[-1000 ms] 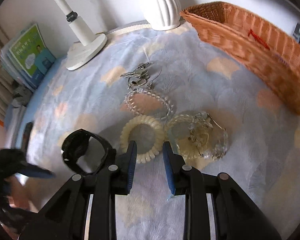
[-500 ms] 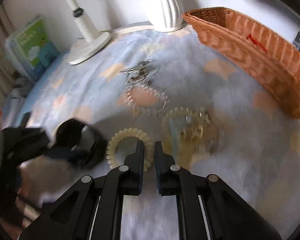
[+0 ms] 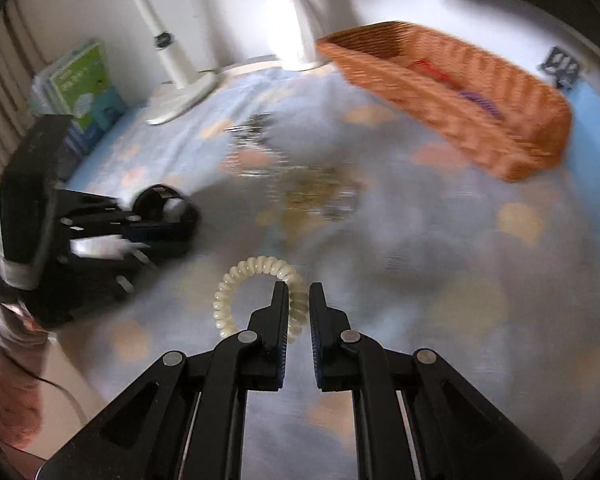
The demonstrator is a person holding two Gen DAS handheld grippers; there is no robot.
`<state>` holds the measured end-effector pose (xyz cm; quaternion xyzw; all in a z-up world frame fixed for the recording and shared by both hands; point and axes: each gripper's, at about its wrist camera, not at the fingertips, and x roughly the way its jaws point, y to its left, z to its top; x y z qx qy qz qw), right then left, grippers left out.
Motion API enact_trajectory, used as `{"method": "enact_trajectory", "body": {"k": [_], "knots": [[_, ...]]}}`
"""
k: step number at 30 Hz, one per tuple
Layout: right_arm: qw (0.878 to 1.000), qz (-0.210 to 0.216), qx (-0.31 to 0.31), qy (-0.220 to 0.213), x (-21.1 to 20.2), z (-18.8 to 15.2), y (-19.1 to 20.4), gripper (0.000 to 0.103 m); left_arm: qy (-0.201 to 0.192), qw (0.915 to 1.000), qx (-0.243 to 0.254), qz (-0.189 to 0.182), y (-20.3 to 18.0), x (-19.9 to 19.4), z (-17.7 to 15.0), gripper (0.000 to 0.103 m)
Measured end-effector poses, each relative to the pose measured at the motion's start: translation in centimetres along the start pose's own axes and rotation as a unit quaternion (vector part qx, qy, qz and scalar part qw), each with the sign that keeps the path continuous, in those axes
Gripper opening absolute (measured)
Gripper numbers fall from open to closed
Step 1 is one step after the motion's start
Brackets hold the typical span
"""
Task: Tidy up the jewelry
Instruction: 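Carry the watch and hair tie into the basket and open both tools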
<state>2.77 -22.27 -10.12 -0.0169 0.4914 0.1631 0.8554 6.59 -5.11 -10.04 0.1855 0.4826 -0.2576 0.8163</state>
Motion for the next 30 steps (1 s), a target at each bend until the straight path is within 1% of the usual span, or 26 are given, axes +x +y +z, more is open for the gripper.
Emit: {"method": "enact_trajectory", "body": {"k": [2, 5, 7, 9, 11, 13, 15, 17, 18, 21, 22, 23, 24, 25, 27, 28, 30], "knots": [[1.000, -0.023, 0.003, -0.002, -0.2, -0.4, -1.2, 0.012, -0.003, 0.9999, -0.014, -0.002, 0.2, -0.2, 0.0, 0.012], [0.998, -0.057, 0.011, -0.002, -0.1, -0.9, -2.9, 0.012, -0.027, 0.9993, -0.025, -0.006, 0.5, -0.8, 0.5, 0.011], [0.996, -0.086, 0.010, 0.002, 0.3, -1.2, -3.8, 0.012, -0.042, 0.9976, -0.043, -0.035, 1.0, -1.6, 1.2, 0.011], [0.996, -0.089, 0.010, 0.003, 0.6, -1.3, -4.3, 0.012, -0.047, 0.9965, -0.050, -0.047, 1.0, -1.8, 1.8, 0.012], [0.996, -0.093, 0.005, -0.001, 0.5, -1.4, -4.3, 0.012, -0.047, 0.9961, -0.054, -0.053, 0.8, -1.7, 2.4, 0.012], [0.994, -0.106, -0.014, -0.002, 0.8, -1.4, -3.7, 0.013, -0.045, 0.9955, -0.057, -0.060, 0.7, -1.5, 3.1, 0.012], [0.990, -0.129, -0.048, -0.004, 1.1, -1.4, -2.6, 0.013, -0.044, 0.9959, -0.056, -0.057, 0.4, -1.3, 3.8, 0.012], [0.988, -0.142, -0.067, -0.005, 1.2, -1.6, -2.1, 0.013, -0.044, 0.9964, -0.051, -0.052, 0.1, -1.2, 5.1, 0.012], [0.987, -0.143, -0.070, -0.004, 1.2, -1.6, -2.1, 0.012, -0.044, 0.9964, -0.050, -0.053, 0.0, -1.2, 5.9, 0.012], [0.992, -0.110, -0.052, -0.007, 0.5, -0.7, -3.0, 0.012, -0.053, 0.9965, -0.043, -0.048, -0.1, -1.6, 8.5, 0.012], [0.994, -0.094, -0.044, -0.021, -0.5, 0.1, -3.7, 0.012, -0.061, 0.9964, -0.037, -0.045, -0.2, -1.9, 9.8, 0.012], [0.995, -0.086, -0.038, -0.031, -1.2, 0.7, -4.2, 0.012, -0.070, 0.9962, -0.031, -0.041, -0.3, -2.2, 11.2, 0.012], [0.995, -0.077, -0.027, -0.052, -2.4, 1.9, -5.1, 0.012, -0.077, 0.9960, -0.027, -0.038, -0.5, -2.3, 12.3, 0.012], [0.995, -0.074, -0.018, -0.065, -3.2, 2.7, -5.8, 0.012, -0.087, 0.9953, -0.021, -0.037, -0.7, -2.5, 14.2, 0.012], [0.992, -0.078, 0.013, -0.097, -4.8, 5.5, -8.4, 0.012, -0.099, 0.9942, -0.015, -0.038, -1.0, -2.6, 16.6, 0.012], [0.991, -0.083, 0.023, -0.105, -5.1, 6.5, -9.3, 0.012, -0.106, 0.9935, -0.010, -0.041, -1.3, -2.4, 18.5, 0.012], [0.986, -0.104, 0.052, -0.123, -5.3, 9.3, -12.4, 0.012, -0.109, 0.9929, -0.002, -0.047, -1.7, -1.5, 21.3, 0.012]]}}
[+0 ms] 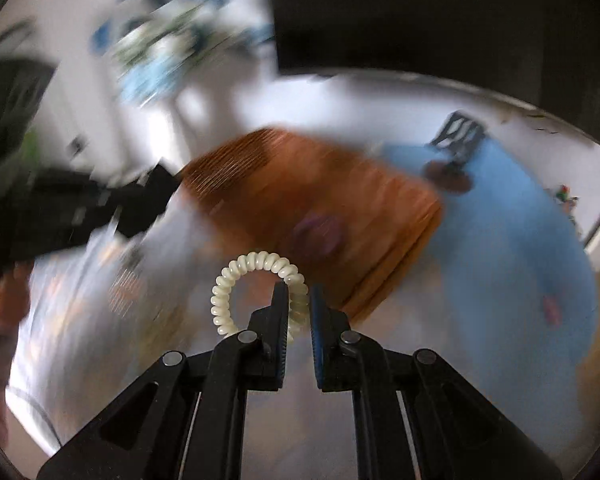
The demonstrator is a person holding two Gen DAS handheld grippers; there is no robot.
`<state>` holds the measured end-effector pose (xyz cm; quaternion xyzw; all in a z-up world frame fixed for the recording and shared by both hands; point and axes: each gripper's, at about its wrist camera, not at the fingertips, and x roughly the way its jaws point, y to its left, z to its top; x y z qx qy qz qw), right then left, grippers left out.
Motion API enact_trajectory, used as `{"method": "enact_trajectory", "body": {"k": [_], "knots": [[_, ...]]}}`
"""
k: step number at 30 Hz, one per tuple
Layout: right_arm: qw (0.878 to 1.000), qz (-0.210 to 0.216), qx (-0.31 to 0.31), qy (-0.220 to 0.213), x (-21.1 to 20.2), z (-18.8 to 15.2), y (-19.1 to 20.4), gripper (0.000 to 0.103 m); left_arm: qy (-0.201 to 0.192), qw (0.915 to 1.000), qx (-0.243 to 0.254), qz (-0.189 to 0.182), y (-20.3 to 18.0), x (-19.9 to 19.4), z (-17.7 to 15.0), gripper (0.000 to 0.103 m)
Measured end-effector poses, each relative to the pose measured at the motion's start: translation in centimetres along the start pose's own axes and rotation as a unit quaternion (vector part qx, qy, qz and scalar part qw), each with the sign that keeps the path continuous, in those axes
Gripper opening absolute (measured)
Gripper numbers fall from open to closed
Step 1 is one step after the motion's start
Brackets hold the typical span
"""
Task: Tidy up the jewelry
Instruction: 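Carry the watch and hair tie into the basket and open both tools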
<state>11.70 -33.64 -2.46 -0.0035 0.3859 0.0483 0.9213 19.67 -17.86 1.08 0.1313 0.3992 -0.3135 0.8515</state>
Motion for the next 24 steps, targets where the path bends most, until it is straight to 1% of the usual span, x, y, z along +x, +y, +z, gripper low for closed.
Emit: {"method": "enact_trajectory", "body": {"k": [2, 5, 8, 10, 12, 16, 19, 21, 23, 24], "knots": [[1.000, -0.011, 0.025, 0.002, 1.8, 2.0, -2.3, 0.012, 0.006, 0.9999, 0.004, -0.014, -0.5, 2.0, 2.0, 0.012], [0.998, -0.020, 0.050, 0.026, 5.0, 4.1, -4.7, 0.012, 0.029, 0.9990, 0.015, -0.032, -1.4, 5.7, 3.8, 0.012], [0.996, -0.037, 0.057, 0.059, 8.2, 5.2, -6.1, 0.012, 0.055, 0.9975, 0.021, -0.039, -2.4, 9.0, 4.2, 0.012], [0.995, -0.039, 0.054, 0.070, 9.4, 5.4, -6.2, 0.012, 0.071, 0.9961, 0.016, -0.050, -2.5, 10.6, 4.1, 0.012], [0.995, -0.037, 0.046, 0.079, 10.3, 5.3, -5.9, 0.012, 0.074, 0.9959, 0.022, -0.047, -2.9, 11.2, 3.5, 0.012], [0.995, -0.037, 0.037, 0.088, 11.3, 5.4, -5.6, 0.012, 0.076, 0.9956, 0.025, -0.047, -3.3, 11.3, 3.6, 0.012], [0.995, -0.026, 0.051, 0.083, 11.0, 5.2, -5.9, 0.012, 0.070, 0.9958, 0.022, -0.054, -3.3, 10.6, 3.6, 0.016], [0.995, -0.017, 0.063, 0.079, 10.4, 5.2, -6.4, 0.013, 0.060, 0.9958, 0.009, -0.068, -2.9, 9.3, 3.6, 0.021], [0.995, -0.014, 0.070, 0.076, 9.6, 5.2, -6.8, 0.017, 0.044, 0.9953, -0.003, -0.086, -2.2, 7.6, 3.7, 0.033], [0.995, -0.015, 0.072, 0.073, 9.0, 5.1, -6.9, 0.018, 0.037, 0.9951, -0.007, -0.091, -2.0, 6.8, 3.7, 0.036]]}}
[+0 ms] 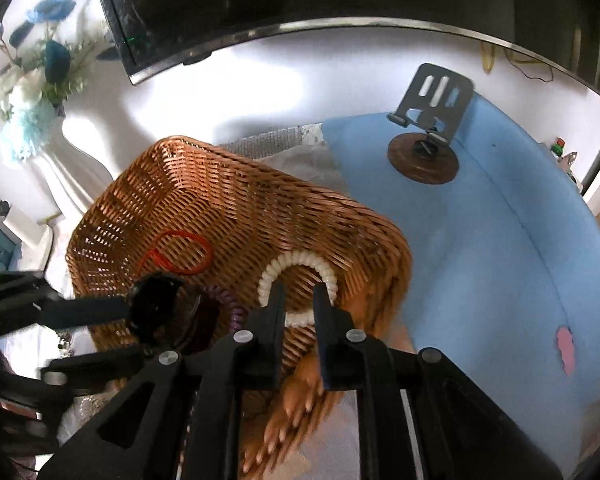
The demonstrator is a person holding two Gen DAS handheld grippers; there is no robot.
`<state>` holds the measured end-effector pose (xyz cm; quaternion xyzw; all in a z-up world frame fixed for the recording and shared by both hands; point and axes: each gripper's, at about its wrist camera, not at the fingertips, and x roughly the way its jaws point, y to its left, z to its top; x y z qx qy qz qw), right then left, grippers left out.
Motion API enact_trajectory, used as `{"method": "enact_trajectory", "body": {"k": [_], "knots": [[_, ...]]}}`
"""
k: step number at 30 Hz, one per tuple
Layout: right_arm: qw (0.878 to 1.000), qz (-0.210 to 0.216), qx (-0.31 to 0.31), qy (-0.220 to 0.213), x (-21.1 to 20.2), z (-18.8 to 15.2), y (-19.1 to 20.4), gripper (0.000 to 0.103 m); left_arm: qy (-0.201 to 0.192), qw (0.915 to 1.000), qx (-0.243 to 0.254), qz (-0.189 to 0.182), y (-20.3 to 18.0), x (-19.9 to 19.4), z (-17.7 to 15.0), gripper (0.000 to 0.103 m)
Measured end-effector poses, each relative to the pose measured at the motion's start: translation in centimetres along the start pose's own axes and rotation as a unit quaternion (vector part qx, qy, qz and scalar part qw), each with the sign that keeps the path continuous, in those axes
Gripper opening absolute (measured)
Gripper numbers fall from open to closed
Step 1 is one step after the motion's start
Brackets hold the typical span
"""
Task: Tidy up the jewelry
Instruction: 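Carry the watch and hair tie into the basket and open both tools, then move both open tools back over the remaining jewelry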
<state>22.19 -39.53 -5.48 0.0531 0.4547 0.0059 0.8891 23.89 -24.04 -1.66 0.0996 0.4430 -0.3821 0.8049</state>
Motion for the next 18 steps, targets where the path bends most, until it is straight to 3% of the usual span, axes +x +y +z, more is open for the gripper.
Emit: {"method": "enact_trajectory", "body": {"k": [2, 9, 15, 18], "knots": [[1.000, -0.001, -0.001, -0.007, -1.2, -0.2, -0.1, 0.020, -0.027, 0.9996, -0.006, -0.007, 0.3, -2.8, -0.7, 0.043], [0.999, 0.028, -0.003, -0.039, -6.0, -2.0, 1.8, 0.022, -0.089, 0.9951, -0.027, 0.032, 1.6, -11.5, -4.6, 0.045], [0.996, 0.063, -0.027, -0.055, -8.7, -5.7, 6.1, 0.024, -0.109, 0.9906, -0.049, 0.065, 3.2, -15.6, -9.1, 0.046], [0.994, 0.078, -0.035, -0.069, -9.1, -8.3, 8.1, 0.031, -0.107, 0.9894, -0.068, 0.071, 4.1, -16.5, -11.9, 0.046]]}}
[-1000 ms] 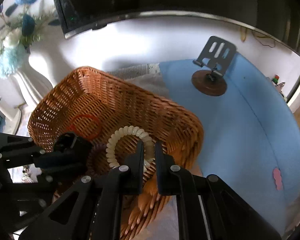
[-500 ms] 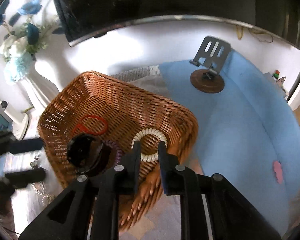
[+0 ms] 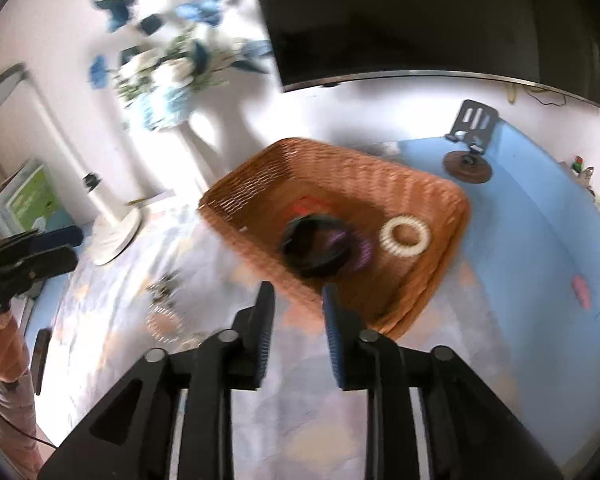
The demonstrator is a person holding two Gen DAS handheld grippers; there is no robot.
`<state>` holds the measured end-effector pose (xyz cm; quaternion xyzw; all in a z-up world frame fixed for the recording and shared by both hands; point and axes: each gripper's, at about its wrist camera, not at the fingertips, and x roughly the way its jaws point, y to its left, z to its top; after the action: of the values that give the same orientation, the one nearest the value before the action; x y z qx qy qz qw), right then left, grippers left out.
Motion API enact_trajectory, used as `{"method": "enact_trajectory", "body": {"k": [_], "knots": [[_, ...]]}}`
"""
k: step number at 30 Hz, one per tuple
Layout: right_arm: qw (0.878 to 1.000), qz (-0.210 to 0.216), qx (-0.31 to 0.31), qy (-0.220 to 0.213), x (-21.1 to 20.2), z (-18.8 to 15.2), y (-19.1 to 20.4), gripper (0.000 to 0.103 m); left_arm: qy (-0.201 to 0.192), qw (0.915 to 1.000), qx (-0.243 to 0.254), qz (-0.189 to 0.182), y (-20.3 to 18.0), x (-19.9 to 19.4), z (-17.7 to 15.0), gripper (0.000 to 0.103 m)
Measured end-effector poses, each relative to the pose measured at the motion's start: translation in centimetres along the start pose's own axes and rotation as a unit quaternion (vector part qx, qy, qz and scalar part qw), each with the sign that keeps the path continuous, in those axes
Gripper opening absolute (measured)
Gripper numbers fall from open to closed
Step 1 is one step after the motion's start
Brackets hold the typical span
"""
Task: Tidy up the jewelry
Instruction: 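Move both open tools back over the remaining jewelry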
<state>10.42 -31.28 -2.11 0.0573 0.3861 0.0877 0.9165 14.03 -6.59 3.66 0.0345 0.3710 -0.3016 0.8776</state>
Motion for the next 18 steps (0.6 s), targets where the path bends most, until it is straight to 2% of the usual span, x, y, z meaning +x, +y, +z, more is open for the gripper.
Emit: {"method": "enact_trajectory", "body": {"k": [3, 8, 10, 13, 16, 18], "knots": [[1.000, 0.015, -0.002, 0.000, 0.6, -2.3, 1.4, 0.033, 0.005, 0.9998, -0.019, 0.002, 1.3, -0.4, -2.0, 0.046], [0.999, 0.032, 0.005, 0.035, 2.1, -5.2, 2.7, 0.033, 0.020, 0.9984, -0.052, 0.005, 3.6, 0.0, -5.1, 0.046], [0.997, 0.058, 0.014, 0.047, 2.3, -6.2, 3.1, 0.033, 0.030, 0.9980, -0.055, 0.001, 4.1, 0.3, -6.3, 0.046], [0.993, 0.088, 0.013, 0.073, 2.8, -7.8, 4.6, 0.033, 0.065, 0.9976, -0.013, -0.019, 3.8, 2.3, -7.9, 0.046], [0.991, 0.099, -0.010, 0.094, 3.1, -9.3, 6.9, 0.033, 0.114, 0.9920, 0.054, -0.003, 3.2, 5.5, -9.9, 0.046], [0.990, 0.098, -0.023, 0.098, 3.3, -9.7, 7.9, 0.033, 0.136, 0.9878, 0.076, 0.003, 3.3, 6.8, -10.5, 0.046]]}}
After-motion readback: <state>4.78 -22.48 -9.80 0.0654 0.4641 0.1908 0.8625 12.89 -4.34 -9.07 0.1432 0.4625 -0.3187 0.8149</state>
